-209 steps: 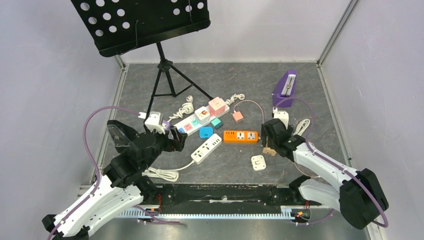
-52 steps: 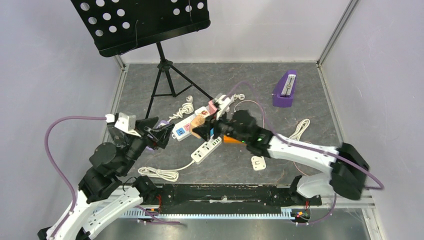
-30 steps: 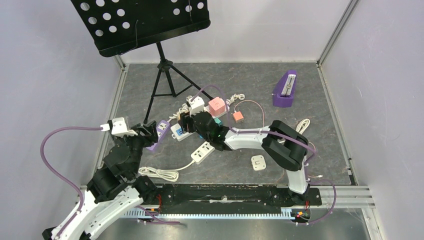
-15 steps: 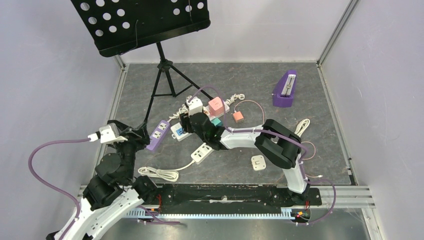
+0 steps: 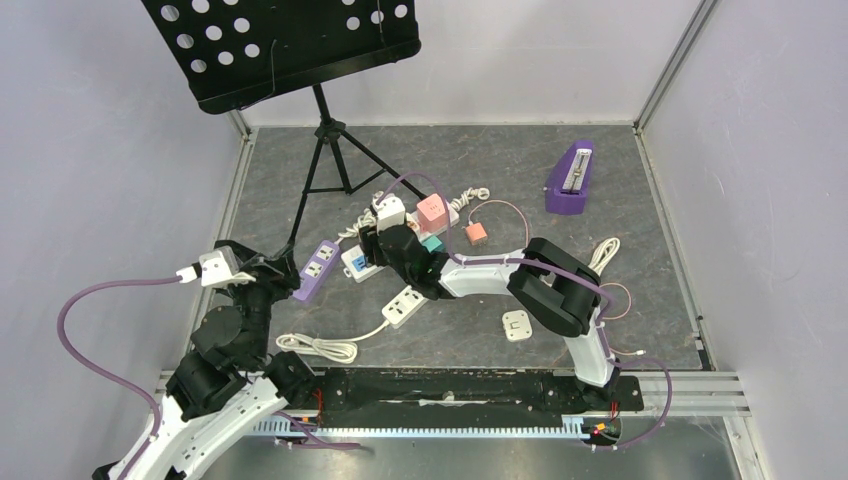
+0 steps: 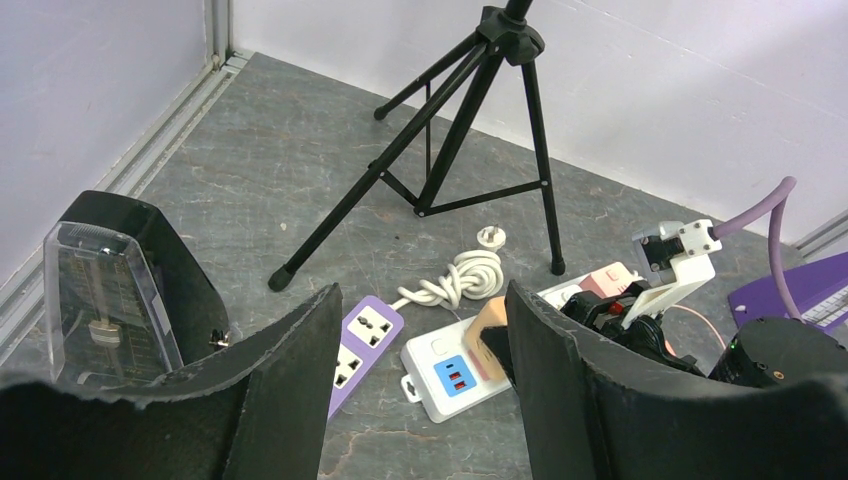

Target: Insert the plug

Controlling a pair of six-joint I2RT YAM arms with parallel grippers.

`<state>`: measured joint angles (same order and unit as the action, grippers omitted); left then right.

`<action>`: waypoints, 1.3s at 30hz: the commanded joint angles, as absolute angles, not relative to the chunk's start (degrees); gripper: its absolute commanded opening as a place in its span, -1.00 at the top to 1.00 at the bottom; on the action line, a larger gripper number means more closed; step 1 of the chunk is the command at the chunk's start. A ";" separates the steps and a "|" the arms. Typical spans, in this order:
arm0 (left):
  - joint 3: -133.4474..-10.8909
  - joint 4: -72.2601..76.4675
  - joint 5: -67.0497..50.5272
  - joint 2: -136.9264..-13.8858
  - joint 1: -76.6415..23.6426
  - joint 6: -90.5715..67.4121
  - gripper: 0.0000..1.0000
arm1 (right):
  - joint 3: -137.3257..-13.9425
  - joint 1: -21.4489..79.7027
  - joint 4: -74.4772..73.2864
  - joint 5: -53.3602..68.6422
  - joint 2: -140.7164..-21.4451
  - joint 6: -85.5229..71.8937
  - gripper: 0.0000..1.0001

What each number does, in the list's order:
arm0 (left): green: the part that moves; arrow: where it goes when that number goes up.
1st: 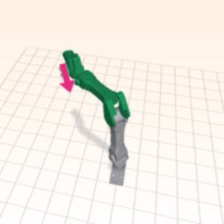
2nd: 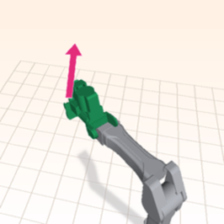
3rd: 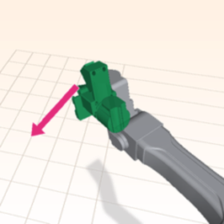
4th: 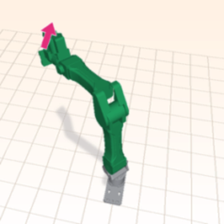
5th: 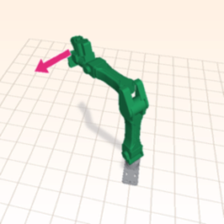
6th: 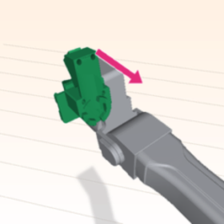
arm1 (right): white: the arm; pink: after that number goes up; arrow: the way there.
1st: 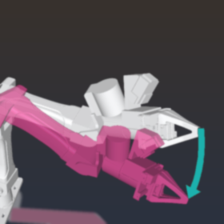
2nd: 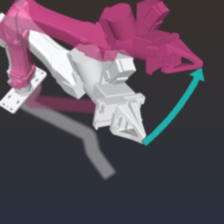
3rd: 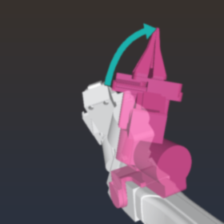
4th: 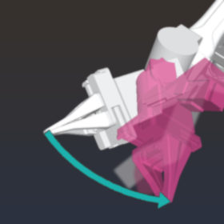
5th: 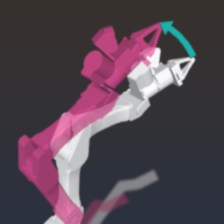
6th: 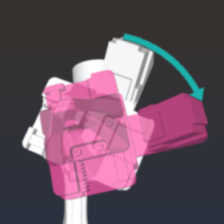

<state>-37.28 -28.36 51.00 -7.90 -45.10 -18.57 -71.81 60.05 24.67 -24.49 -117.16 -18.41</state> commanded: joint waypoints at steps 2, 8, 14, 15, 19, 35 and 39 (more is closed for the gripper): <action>-37.11 -27.69 53.09 -7.80 -45.18 -19.20 -0.34 | -71.44 60.67 22.56 -25.04 -119.58 -17.29 1.00; -37.10 -27.69 53.17 -7.79 -45.18 -19.16 -0.34 | -68.45 62.45 21.97 -28.88 -121.11 -14.41 1.00; -37.09 -27.69 53.26 -7.81 -45.18 -19.07 -0.34 | -63.25 62.83 23.44 -29.67 -121.96 -15.53 1.00; -37.09 -27.69 53.26 -7.82 -45.18 -19.07 -0.34 | -62.62 62.95 23.66 -29.67 -122.35 -15.56 1.00; -37.10 -27.69 53.20 -7.99 -45.20 -19.07 -0.34 | -61.97 63.63 22.71 -30.06 -124.15 -14.77 1.00; -37.10 -27.77 53.34 -8.37 -45.18 -19.27 -0.34 | -61.45 64.33 16.14 -28.70 -129.49 -17.42 1.00; -37.11 -27.80 53.34 -8.35 -45.18 -19.34 -0.34 | -60.05 64.41 15.98 -29.44 -128.80 -18.30 1.00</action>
<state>-37.19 -28.42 51.03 -7.92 -45.10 -18.57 -66.26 63.16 39.92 -32.08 -121.08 -14.85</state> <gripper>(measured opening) 0.670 0.612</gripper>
